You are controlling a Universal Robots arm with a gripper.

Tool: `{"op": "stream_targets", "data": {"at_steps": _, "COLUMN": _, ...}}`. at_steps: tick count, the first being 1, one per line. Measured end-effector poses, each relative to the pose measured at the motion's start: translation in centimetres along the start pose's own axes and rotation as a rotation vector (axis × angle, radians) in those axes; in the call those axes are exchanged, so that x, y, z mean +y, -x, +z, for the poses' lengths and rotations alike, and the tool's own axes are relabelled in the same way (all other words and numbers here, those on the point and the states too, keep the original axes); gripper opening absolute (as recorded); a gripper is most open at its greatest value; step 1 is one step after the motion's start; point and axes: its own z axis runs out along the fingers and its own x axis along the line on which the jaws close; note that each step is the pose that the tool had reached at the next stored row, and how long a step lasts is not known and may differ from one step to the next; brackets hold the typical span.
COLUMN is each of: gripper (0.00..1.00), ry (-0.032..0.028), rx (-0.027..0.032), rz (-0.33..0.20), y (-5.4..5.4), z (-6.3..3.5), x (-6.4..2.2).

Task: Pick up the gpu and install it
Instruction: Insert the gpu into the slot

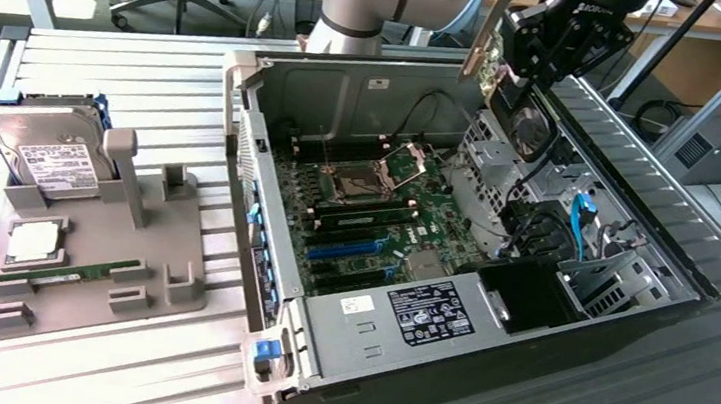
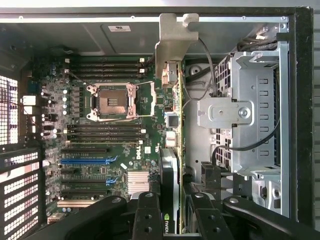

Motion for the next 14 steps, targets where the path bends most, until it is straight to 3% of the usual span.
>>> {"op": "stream_targets", "data": {"at_steps": 2, "gripper": 0.27, "ry": 0.0, "rx": 0.0003, "rz": -0.004, "y": 0.0, "z": 0.0, "x": 0.0}}
{"op": "stream_targets", "data": {"at_steps": 5, "gripper": 0.27, "ry": -0.0002, "rx": 0.0039, "rz": -0.051, "y": 0.0, "z": 0.02, "x": 0.0}}
{"op": "stream_targets", "data": {"at_steps": 14, "gripper": 0.27, "ry": -0.0046, "rx": 0.0217, "rz": -0.28, "y": 0.0, "z": 0.1, "x": -0.01}}
